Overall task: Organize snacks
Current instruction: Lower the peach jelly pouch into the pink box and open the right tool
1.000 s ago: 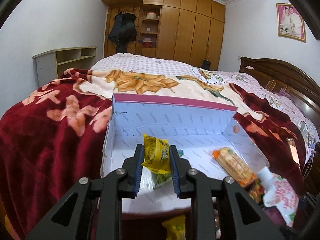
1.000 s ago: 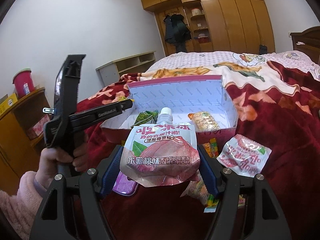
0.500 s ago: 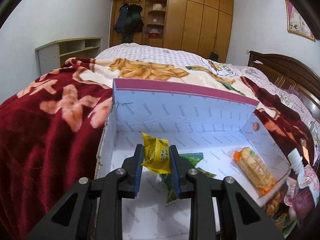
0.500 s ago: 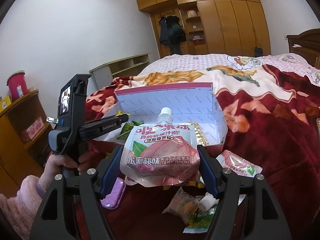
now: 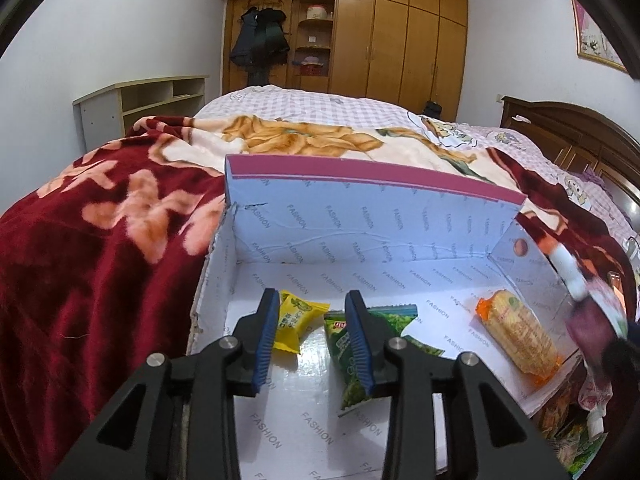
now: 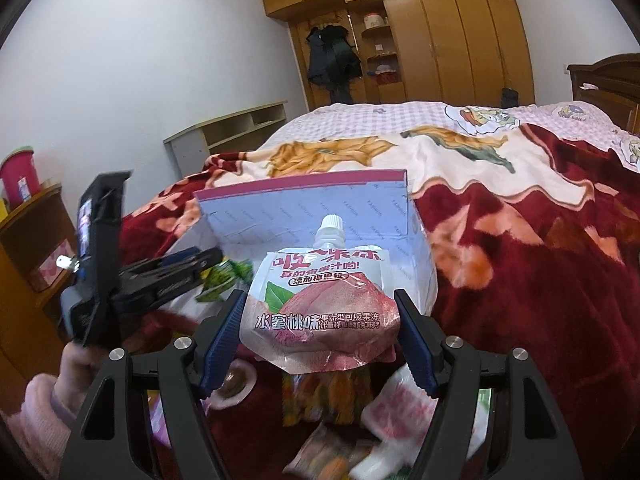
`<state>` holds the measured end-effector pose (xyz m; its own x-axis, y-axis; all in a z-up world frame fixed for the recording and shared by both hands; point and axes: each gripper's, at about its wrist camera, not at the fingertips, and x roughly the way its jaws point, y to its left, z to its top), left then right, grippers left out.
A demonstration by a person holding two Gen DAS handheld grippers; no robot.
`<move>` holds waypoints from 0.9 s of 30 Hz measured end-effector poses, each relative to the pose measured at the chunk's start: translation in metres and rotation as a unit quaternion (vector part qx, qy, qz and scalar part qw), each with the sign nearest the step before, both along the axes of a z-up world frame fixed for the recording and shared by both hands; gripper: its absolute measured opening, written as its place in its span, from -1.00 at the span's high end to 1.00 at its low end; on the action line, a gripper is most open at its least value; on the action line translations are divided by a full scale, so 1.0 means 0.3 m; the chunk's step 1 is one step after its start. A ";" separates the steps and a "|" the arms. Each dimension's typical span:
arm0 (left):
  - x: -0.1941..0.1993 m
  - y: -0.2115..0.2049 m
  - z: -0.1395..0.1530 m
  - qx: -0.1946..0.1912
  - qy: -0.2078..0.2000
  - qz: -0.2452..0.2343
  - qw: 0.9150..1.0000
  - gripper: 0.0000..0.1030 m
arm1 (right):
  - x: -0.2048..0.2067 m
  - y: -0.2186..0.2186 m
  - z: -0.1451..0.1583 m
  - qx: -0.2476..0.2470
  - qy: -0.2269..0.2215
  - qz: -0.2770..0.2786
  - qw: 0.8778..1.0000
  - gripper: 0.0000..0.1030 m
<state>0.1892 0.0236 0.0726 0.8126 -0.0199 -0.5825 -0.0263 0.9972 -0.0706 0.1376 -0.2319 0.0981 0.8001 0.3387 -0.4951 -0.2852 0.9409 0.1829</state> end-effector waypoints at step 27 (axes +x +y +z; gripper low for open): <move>-0.002 0.000 -0.004 0.003 -0.001 0.004 1.000 0.28 | 0.322 -0.019 -0.020 0.031 0.080 -0.008 0.996 -0.43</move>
<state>0.1884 0.0236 0.0714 0.8140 -0.0097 -0.5808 -0.0336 0.9974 -0.0638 0.2341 -0.2377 0.0920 0.7181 0.3606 -0.5952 -0.2321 0.9304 0.2837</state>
